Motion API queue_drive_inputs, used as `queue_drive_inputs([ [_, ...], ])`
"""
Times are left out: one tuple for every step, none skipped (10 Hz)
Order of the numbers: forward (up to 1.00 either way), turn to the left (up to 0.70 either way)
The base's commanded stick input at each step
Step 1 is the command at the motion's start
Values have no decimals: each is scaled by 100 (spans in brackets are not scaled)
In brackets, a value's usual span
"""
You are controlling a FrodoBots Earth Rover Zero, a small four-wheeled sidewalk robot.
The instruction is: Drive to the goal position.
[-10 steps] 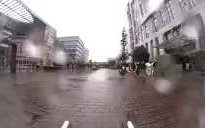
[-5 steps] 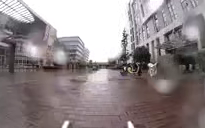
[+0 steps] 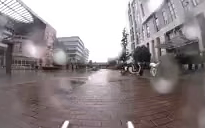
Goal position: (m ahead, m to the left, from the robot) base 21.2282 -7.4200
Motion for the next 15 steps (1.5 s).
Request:
queue_drive_inputs([
  [70,0],
  [70,0],
  [70,0],
  [70,0],
  [70,0],
  [70,0],
  [70,0],
  [70,0],
  [70,0],
  [70,0],
  [70,0],
  [70,0],
  [70,0],
  [70,-9],
  [70,-14],
])
